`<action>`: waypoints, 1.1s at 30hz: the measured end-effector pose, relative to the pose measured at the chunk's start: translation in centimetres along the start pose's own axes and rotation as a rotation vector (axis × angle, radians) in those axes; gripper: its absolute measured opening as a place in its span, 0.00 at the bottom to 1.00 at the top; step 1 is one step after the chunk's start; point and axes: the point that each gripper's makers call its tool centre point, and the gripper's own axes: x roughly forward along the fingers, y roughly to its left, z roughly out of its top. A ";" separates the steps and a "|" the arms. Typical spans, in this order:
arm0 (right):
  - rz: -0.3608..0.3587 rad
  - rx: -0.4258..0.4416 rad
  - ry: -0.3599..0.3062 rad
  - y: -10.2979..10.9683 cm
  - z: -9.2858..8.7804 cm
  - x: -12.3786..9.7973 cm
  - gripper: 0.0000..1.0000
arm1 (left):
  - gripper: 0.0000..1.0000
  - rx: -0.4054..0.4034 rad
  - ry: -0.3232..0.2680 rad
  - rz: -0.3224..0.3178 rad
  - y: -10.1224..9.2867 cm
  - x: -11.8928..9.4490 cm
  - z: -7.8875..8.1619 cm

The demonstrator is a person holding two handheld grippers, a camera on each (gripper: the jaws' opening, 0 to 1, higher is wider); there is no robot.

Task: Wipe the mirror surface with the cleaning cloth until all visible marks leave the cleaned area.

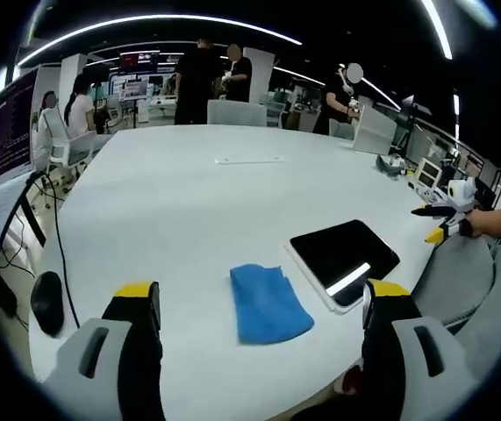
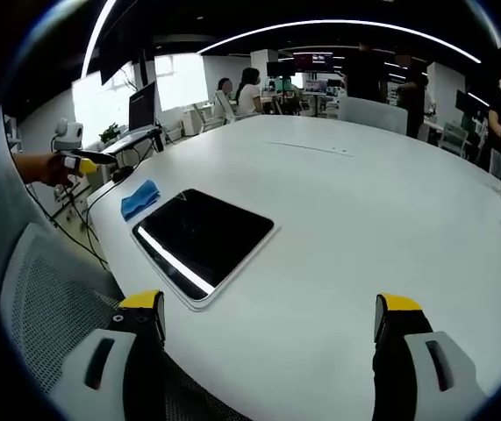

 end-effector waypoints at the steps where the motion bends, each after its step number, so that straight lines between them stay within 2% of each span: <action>1: 0.000 -0.001 0.001 0.0 0.0 0.0 0.98 | 0.95 -0.006 -0.001 -0.002 -0.1 0.2 0.0; 4: 0.002 -0.003 0.004 0.1 -0.1 0.1 0.98 | 0.94 -0.004 0.012 -0.008 -0.7 1.1 -0.3; 11: -0.001 -0.005 0.004 0.0 -0.1 0.3 0.98 | 0.91 -0.026 0.081 -0.019 -2.0 3.2 -2.6; 16: -0.004 -0.005 0.012 -0.2 -0.4 0.4 0.98 | 0.89 -0.018 0.096 -0.025 -2.7 3.9 -3.0; 21: -0.004 -0.001 0.002 -0.2 -0.2 0.4 0.98 | 0.83 -0.021 0.114 -0.005 -2.7 4.8 -3.5; 24: -0.006 0.001 -0.006 -0.2 0.0 0.3 0.98 | 0.75 0.002 0.138 0.005 -2.7 5.4 -4.0; 25: -0.008 0.002 -0.005 -0.2 0.0 0.3 0.98 | 0.72 0.021 0.187 0.035 -2.2 5.4 -4.8; 28: -0.007 0.008 -0.005 -0.2 -0.1 0.3 0.98 | 0.64 -0.009 0.191 0.029 -2.1 6.2 -5.2; 31: -0.004 0.008 -0.002 -0.2 -0.2 0.4 0.98 | 0.50 -0.011 0.223 0.082 -1.0 6.9 -6.0; 33: -0.003 0.006 0.001 -0.1 -0.2 0.4 0.98 | 0.44 -0.071 0.238 0.098 -0.9 7.4 -6.2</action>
